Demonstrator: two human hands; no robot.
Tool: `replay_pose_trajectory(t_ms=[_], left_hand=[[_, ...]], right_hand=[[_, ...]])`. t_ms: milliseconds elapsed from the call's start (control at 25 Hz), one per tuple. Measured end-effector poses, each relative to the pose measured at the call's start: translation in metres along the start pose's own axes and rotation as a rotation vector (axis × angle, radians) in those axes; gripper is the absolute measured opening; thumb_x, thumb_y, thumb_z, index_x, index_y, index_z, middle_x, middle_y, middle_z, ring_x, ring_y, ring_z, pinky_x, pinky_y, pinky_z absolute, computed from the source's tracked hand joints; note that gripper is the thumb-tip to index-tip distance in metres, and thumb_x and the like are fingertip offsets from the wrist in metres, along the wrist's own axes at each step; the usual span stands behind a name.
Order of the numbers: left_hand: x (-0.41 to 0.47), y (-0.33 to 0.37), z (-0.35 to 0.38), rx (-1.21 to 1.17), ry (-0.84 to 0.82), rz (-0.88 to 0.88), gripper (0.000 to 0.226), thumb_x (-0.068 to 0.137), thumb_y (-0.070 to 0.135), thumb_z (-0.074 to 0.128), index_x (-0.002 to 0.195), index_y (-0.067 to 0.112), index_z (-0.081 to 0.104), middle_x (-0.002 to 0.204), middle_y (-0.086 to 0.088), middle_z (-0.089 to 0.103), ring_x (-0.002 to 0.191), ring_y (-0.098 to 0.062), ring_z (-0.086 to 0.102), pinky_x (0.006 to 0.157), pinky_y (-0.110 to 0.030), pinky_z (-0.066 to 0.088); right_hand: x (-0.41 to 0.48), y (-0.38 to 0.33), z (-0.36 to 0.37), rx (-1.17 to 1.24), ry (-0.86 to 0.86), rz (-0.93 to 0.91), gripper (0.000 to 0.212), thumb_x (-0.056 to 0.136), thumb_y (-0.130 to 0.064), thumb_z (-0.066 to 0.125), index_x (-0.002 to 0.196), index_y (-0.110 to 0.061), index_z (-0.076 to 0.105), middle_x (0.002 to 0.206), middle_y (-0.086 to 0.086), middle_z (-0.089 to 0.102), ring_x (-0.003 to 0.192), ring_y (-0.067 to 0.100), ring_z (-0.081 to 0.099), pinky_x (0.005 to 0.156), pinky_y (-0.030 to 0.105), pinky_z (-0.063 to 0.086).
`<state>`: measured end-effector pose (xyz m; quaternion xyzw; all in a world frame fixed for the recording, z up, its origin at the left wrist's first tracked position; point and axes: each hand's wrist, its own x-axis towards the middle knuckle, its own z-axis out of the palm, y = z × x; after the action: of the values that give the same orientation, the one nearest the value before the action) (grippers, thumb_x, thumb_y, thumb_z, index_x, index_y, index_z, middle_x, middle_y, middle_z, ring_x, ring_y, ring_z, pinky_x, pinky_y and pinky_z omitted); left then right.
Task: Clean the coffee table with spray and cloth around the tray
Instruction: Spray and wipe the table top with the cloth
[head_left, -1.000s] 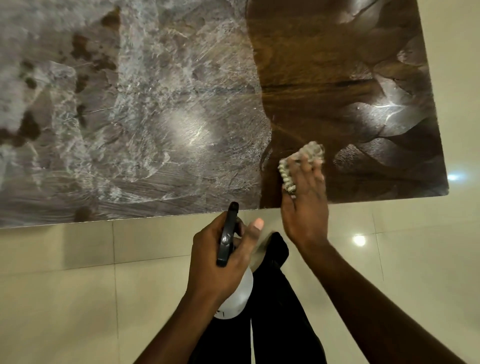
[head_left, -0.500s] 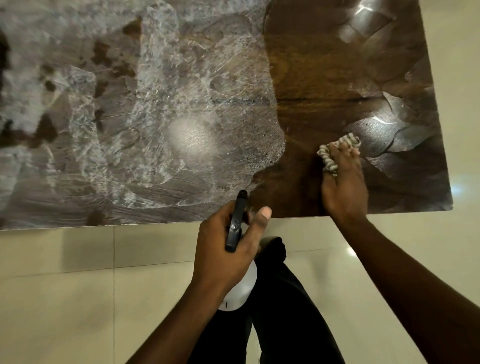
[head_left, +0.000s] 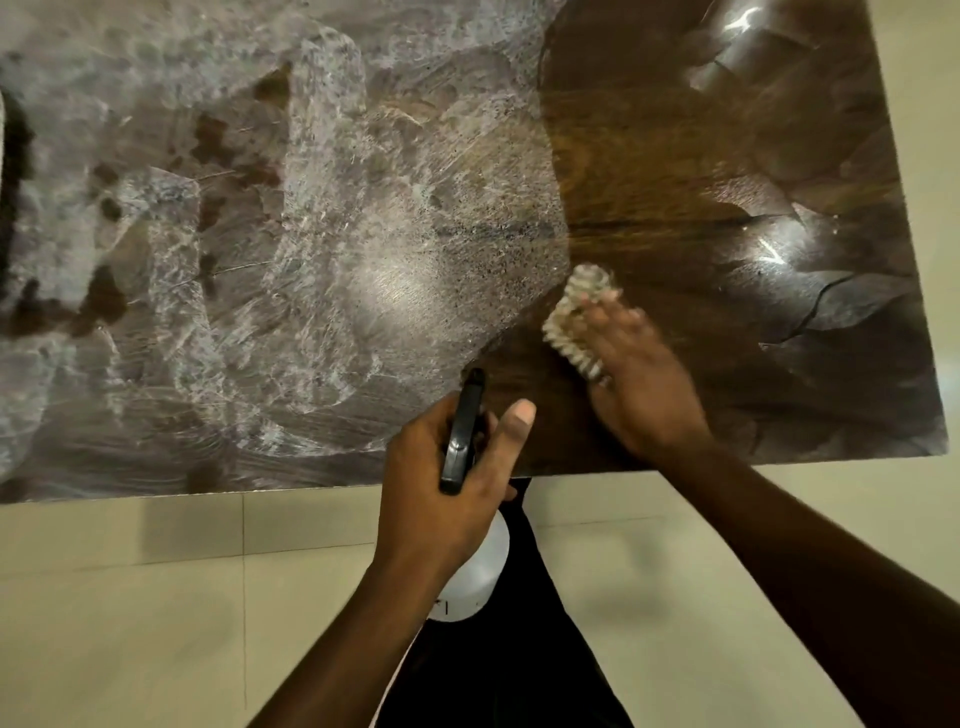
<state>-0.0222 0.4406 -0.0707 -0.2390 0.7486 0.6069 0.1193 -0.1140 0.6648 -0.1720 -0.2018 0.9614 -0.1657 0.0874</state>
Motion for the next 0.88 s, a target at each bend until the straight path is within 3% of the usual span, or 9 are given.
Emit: replay_pose_trajectory(t_ms=[160,200,280,400,480,600,760,800,880], left_hand=[[0.015,0.007,0.000,0.023,0.031,0.006,0.032,0.097,0.047,0.076,0.074,0.024,0.073,0.065,-0.001,0.076,0.055,-0.014,0.076,0.058,-0.030,0.061],[0.019,0.008,0.001,0.031,0.041,0.008,0.036,0.097,0.047,0.076,0.067,0.028,0.071,0.058,0.002,0.073,0.052,-0.012,0.074,0.057,-0.028,0.059],[0.027,0.010,0.003,0.037,0.067,0.004,0.042,0.095,0.047,0.077,0.060,0.027,0.066,0.051,0.001,0.068,0.048,-0.013,0.073,0.053,-0.027,0.057],[0.035,0.019,0.000,-0.012,0.052,-0.002,0.032,0.092,0.048,0.078,0.075,0.021,0.076,0.059,-0.006,0.074,0.052,-0.018,0.077,0.053,-0.032,0.061],[0.039,0.022,-0.002,-0.032,0.038,-0.011,0.033,0.092,0.046,0.079,0.085,0.013,0.076,0.065,-0.009,0.075,0.053,-0.020,0.077,0.051,-0.029,0.059],[0.045,0.024,-0.003,-0.061,0.070,-0.046,0.041,0.093,0.044,0.079,0.083,0.006,0.068,0.058,-0.004,0.063,0.053,-0.020,0.072,0.053,-0.031,0.062],[0.055,0.029,0.000,-0.009,0.127,-0.042,0.048,0.094,0.051,0.076,0.078,0.006,0.072,0.062,-0.011,0.072,0.055,-0.016,0.076,0.056,-0.046,0.066],[0.059,0.031,0.001,0.023,0.144,-0.035,0.051,0.094,0.052,0.075,0.071,0.007,0.069,0.057,-0.010,0.070,0.051,-0.015,0.075,0.056,-0.043,0.064],[0.067,0.034,0.001,0.056,0.174,-0.005,0.049,0.095,0.050,0.074,0.062,0.014,0.065,0.050,-0.005,0.068,0.046,-0.014,0.072,0.057,-0.040,0.060]], right_hand=[[0.038,-0.023,-0.004,0.114,0.143,0.455,0.072,0.091,-0.032,0.037,0.163,-0.023,0.041,0.174,0.005,0.032,0.164,0.030,0.020,0.134,0.048,0.018],[0.038,-0.043,0.005,0.108,0.118,0.405,0.074,0.090,-0.034,0.035,0.162,-0.021,0.042,0.173,0.007,0.033,0.163,0.031,0.022,0.134,0.049,0.017],[0.023,-0.079,0.021,0.132,-0.034,0.074,0.071,0.092,-0.037,0.041,0.160,-0.016,0.046,0.171,0.010,0.037,0.162,0.030,0.027,0.134,0.049,0.019],[0.014,-0.079,0.025,0.086,-0.208,-0.415,0.076,0.090,-0.039,0.067,0.158,-0.011,0.048,0.166,0.012,0.045,0.159,0.025,0.033,0.131,0.049,0.028],[0.037,-0.045,0.014,0.003,-0.189,-0.500,0.078,0.086,-0.028,0.068,0.159,-0.016,0.045,0.166,0.011,0.045,0.159,0.027,0.035,0.131,0.050,0.027],[0.082,0.001,-0.010,-0.021,-0.114,-0.134,0.082,0.086,-0.022,0.052,0.165,-0.027,0.034,0.175,0.006,0.029,0.164,0.029,0.020,0.134,0.047,0.014],[0.123,-0.017,-0.013,0.086,0.139,0.424,0.074,0.093,-0.030,0.046,0.166,-0.022,0.033,0.176,0.008,0.025,0.165,0.031,0.013,0.135,0.050,0.012],[0.121,-0.037,-0.006,0.090,0.118,0.401,0.074,0.094,-0.029,0.048,0.166,-0.021,0.033,0.176,0.009,0.025,0.165,0.033,0.014,0.134,0.051,0.013],[0.103,-0.074,0.011,0.139,-0.042,0.087,0.069,0.099,-0.028,0.054,0.165,-0.021,0.036,0.175,0.010,0.029,0.164,0.031,0.018,0.134,0.051,0.014]])
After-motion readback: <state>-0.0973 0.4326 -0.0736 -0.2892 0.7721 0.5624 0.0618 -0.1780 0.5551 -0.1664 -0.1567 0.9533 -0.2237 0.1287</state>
